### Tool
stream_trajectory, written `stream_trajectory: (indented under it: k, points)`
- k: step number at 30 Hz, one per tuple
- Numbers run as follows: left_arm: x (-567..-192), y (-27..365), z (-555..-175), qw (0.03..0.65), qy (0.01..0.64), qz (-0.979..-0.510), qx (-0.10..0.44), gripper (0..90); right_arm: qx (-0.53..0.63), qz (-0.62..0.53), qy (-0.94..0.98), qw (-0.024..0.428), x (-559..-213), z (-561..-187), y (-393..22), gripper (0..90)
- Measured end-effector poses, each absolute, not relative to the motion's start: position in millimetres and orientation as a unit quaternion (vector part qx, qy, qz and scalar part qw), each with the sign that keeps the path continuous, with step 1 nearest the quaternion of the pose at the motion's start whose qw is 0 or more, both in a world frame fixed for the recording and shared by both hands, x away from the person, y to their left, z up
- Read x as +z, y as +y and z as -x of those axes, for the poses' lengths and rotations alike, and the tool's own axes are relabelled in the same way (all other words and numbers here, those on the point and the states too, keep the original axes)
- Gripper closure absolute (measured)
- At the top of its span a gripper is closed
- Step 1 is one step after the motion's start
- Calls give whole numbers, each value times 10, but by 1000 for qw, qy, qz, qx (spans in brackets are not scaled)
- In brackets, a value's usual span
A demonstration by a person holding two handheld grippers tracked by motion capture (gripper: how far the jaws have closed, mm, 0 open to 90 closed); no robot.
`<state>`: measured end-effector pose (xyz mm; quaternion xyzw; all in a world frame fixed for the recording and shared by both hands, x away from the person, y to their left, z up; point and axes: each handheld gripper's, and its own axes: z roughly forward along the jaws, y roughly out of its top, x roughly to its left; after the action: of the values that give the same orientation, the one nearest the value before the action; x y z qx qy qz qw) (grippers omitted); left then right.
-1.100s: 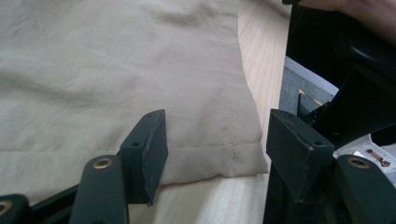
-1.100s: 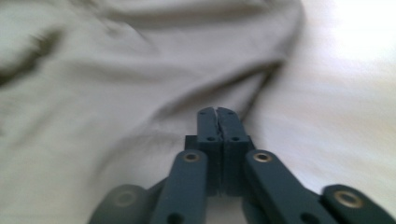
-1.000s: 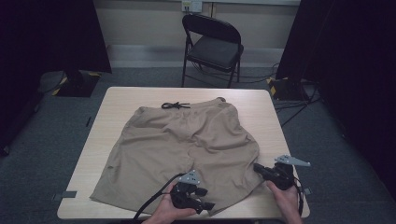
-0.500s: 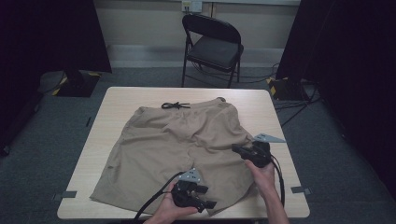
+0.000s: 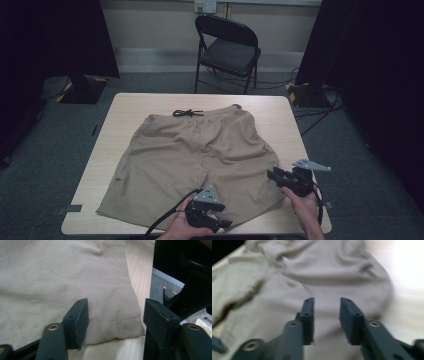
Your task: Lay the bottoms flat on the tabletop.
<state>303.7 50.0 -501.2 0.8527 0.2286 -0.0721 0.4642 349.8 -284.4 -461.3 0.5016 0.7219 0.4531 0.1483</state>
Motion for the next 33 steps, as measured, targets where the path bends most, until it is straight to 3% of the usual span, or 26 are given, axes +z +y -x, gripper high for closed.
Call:
stream_trajectory:
  k: [6,14,16,19,23,33]
  points:
    - [-5016,517,-3052,465,234,-850,-75,400,428,-540,708,157,-4775,-3322,-3148,542]
    - [-5021,535,-3065,469,242,-846,-79,400,391,-547,724,156,-4914,-3252,-3176,545]
    - [-5017,546,-3068,465,243,-848,-77,400,387,-545,727,158,-4924,-3263,-3158,584]
    - [-5020,559,-3072,468,246,-845,-76,399,390,-541,729,154,-4933,-3271,-3162,746]
    - [-5020,579,-3079,469,246,-845,-76,393,397,-531,735,144,-4930,-3277,-3124,881]
    - [-5015,608,-3100,470,258,-840,-77,348,481,-476,721,149,-4552,-3554,-2654,900]
